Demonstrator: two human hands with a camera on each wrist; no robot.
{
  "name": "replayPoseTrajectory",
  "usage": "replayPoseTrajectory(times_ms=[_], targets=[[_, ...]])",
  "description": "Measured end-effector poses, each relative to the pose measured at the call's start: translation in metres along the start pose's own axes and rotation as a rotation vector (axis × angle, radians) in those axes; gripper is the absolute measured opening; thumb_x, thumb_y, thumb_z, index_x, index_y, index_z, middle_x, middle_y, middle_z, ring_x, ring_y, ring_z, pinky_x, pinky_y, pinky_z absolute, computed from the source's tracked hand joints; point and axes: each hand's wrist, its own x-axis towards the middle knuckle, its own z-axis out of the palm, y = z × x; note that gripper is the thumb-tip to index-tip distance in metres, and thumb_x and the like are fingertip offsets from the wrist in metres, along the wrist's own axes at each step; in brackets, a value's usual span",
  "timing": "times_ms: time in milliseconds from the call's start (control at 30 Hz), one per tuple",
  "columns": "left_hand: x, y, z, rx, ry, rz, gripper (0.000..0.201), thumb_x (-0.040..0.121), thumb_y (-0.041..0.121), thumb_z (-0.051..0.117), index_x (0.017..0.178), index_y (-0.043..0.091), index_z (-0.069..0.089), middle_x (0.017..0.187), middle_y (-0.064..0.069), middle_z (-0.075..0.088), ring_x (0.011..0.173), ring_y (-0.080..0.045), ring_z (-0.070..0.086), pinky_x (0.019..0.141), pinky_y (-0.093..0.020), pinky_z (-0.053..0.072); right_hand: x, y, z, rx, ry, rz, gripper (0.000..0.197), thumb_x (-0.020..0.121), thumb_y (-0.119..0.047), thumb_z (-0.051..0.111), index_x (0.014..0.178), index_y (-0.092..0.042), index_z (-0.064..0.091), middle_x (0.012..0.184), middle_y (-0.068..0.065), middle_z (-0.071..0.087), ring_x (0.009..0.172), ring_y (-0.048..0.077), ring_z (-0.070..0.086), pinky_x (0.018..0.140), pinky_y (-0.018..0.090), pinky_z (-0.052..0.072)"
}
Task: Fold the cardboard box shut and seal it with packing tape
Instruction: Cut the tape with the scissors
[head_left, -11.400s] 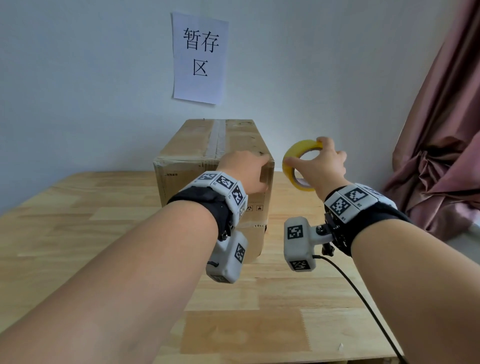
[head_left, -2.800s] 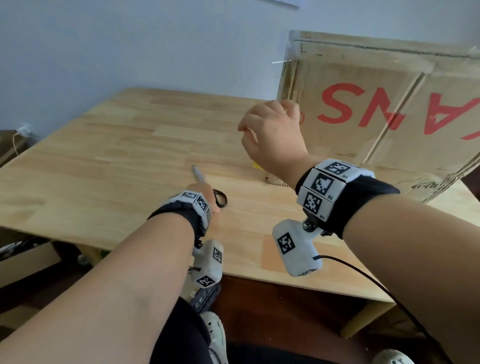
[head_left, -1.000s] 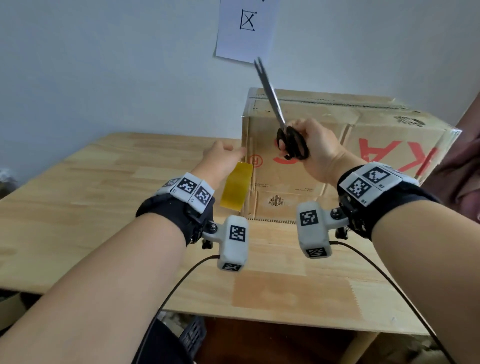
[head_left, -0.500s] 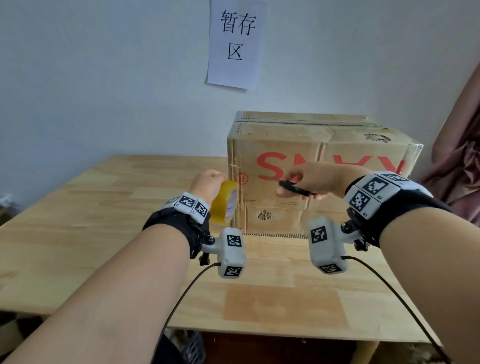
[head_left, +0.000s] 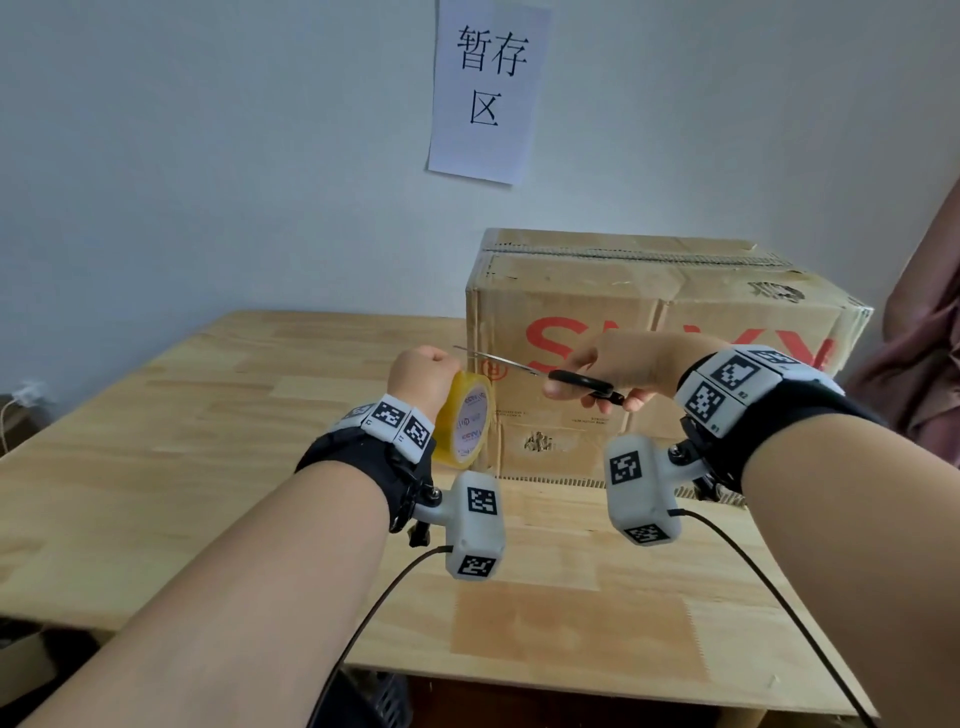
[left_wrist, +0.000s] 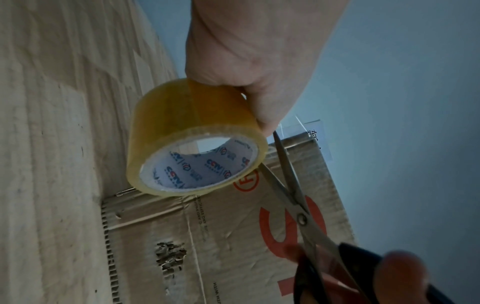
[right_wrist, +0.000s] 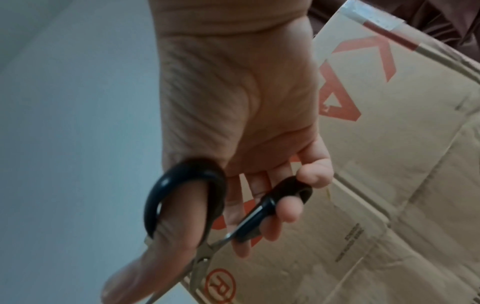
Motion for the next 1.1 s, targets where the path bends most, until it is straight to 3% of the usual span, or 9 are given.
replayPoseTrajectory(times_ms=[167, 367, 500, 600, 700, 833, 900, 1000, 1100], targets=[[0.001, 0.0, -0.001, 0.01, -0.001, 0.02, 0.024, 0.092, 0.017, 0.052, 0.103, 0.002, 0.067, 0.092, -0.011, 0.062, 0.079, -0.025, 0.055, 0.071, -0.035, 0.047, 0.013, -0.014, 0.003, -0.01, 0.009, -0.01, 0.067, 0.05, -0.066, 0.071, 0.101, -0.023, 0.067, 0.075, -0.001, 0.064, 0.057, 0.008, 0.053, 0.052, 0.022, 0.04], [0.004, -0.002, -0.003, 0.009, -0.009, 0.026, 0.021, 0.092, 0.019, 0.054, 0.094, 0.003, 0.068, 0.081, -0.008, 0.061, 0.079, -0.027, 0.056, 0.077, -0.04, 0.05, 0.023, -0.023, 0.001, -0.052, 0.011, -0.034, 0.055, 0.057, -0.062, 0.073, 0.094, -0.022, 0.07, 0.064, -0.003, 0.063, 0.047, 0.007, 0.049, 0.047, 0.02, 0.036], [0.005, -0.002, -0.004, 0.01, -0.026, 0.027, 0.023, 0.091, 0.019, 0.055, 0.092, 0.001, 0.069, 0.091, -0.02, 0.065, 0.082, -0.03, 0.059, 0.083, -0.044, 0.051, 0.024, -0.021, -0.001, -0.105, 0.033, -0.067, 0.042, 0.064, -0.056, 0.075, 0.091, -0.024, 0.072, 0.06, -0.005, 0.062, 0.046, 0.005, 0.047, 0.045, 0.015, 0.036], [0.006, -0.004, -0.004, 0.011, -0.046, 0.046, 0.016, 0.091, 0.018, 0.054, 0.084, 0.008, 0.065, 0.08, -0.017, 0.055, 0.075, -0.023, 0.05, 0.075, -0.041, 0.047, 0.027, -0.019, -0.001, -0.114, 0.058, -0.095, 0.039, 0.063, -0.052, 0.078, 0.089, -0.023, 0.072, 0.06, -0.004, 0.063, 0.048, 0.006, 0.049, 0.054, 0.018, 0.042], [0.008, -0.01, -0.009, 0.003, -0.064, 0.018, 0.021, 0.09, 0.019, 0.056, 0.09, 0.001, 0.068, 0.079, -0.015, 0.054, 0.074, -0.023, 0.05, 0.07, -0.033, 0.042, 0.03, -0.019, 0.004, -0.14, 0.035, -0.092, 0.036, 0.066, -0.05, 0.078, 0.088, -0.022, 0.071, 0.062, -0.003, 0.065, 0.049, 0.008, 0.051, 0.059, 0.022, 0.044], [0.011, -0.027, -0.016, 0.066, -0.091, -0.025, 0.015, 0.087, 0.021, 0.059, 0.085, 0.007, 0.064, 0.078, -0.015, 0.053, 0.072, -0.023, 0.05, 0.066, -0.033, 0.04, 0.035, -0.021, 0.022, -0.23, -0.051, -0.048, 0.061, 0.059, -0.067, 0.069, 0.099, -0.021, 0.064, 0.062, -0.007, 0.061, 0.05, 0.006, 0.049, 0.05, 0.016, 0.038], [0.013, -0.036, -0.02, 0.098, -0.079, -0.039, 0.009, 0.087, 0.019, 0.057, 0.082, 0.012, 0.058, 0.078, -0.013, 0.05, 0.071, -0.021, 0.046, 0.063, -0.03, 0.036, 0.04, -0.021, 0.033, -0.234, -0.084, -0.034, 0.062, 0.061, -0.069, 0.066, 0.1, -0.021, 0.061, 0.063, -0.007, 0.056, 0.051, 0.007, 0.045, 0.047, 0.015, 0.034], [0.017, -0.051, -0.03, 0.159, -0.082, -0.045, 0.01, 0.087, 0.018, 0.057, 0.081, 0.011, 0.06, 0.078, -0.013, 0.05, 0.071, -0.021, 0.046, 0.064, -0.03, 0.035, 0.05, -0.021, 0.054, -0.125, -0.069, -0.058, 0.054, 0.072, -0.062, 0.069, 0.1, -0.015, 0.062, 0.067, -0.003, 0.056, 0.054, 0.009, 0.046, 0.046, 0.015, 0.035], [0.023, -0.076, -0.046, 0.233, -0.059, -0.051, 0.013, 0.085, 0.017, 0.059, 0.078, 0.007, 0.063, 0.077, -0.014, 0.052, 0.071, -0.022, 0.046, 0.065, -0.031, 0.037, 0.063, -0.018, 0.078, 0.037, 0.004, -0.08, 0.068, 0.063, -0.069, 0.067, 0.104, -0.014, 0.064, 0.071, 0.001, 0.061, 0.059, 0.013, 0.052, 0.052, 0.022, 0.039]])
